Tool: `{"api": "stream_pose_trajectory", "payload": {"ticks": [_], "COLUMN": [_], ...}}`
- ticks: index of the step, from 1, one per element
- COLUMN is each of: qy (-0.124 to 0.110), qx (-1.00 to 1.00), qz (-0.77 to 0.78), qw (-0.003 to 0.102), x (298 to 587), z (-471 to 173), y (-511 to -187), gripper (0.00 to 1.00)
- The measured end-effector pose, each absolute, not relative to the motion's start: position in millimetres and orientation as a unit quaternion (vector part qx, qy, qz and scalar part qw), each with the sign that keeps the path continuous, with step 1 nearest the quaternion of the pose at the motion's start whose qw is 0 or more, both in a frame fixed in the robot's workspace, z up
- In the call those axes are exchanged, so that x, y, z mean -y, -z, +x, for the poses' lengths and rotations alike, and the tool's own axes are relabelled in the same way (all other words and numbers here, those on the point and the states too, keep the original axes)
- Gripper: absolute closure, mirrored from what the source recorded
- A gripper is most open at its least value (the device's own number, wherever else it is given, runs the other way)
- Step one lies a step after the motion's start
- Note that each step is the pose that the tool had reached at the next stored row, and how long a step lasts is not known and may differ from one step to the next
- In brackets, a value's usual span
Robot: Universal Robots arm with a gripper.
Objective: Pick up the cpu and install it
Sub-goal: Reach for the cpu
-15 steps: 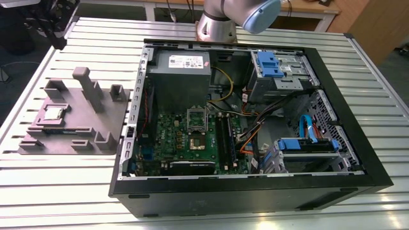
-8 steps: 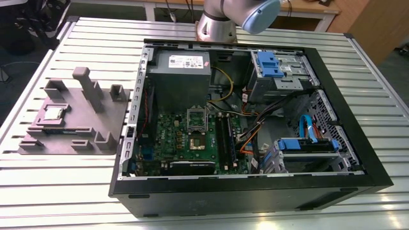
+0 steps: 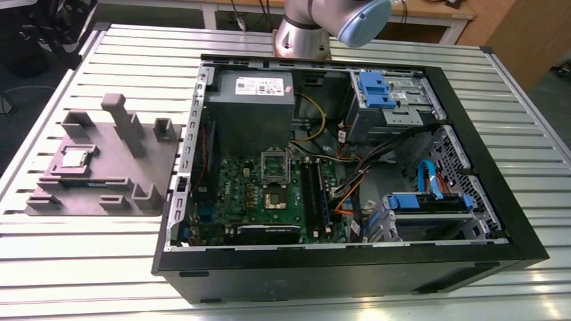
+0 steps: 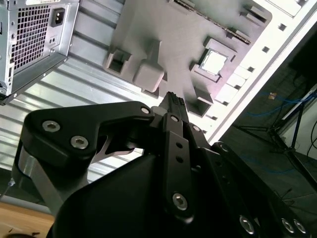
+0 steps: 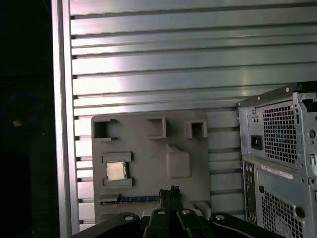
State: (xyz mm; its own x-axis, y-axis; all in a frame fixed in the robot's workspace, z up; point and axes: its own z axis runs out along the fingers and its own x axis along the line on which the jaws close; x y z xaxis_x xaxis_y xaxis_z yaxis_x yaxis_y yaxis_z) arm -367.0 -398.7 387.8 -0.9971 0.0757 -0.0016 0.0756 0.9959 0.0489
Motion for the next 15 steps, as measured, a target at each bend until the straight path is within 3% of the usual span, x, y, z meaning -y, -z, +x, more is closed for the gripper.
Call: {"api": "stream_pose_trajectory", "payload": {"ticks": [15], "qy": [-0.024], "qx": [-1.000], "qz": [0.011], "qw": [-0.001], "x": [398.7], "z": [-400.2], "y": [-384.8], "gripper": [0.90]}}
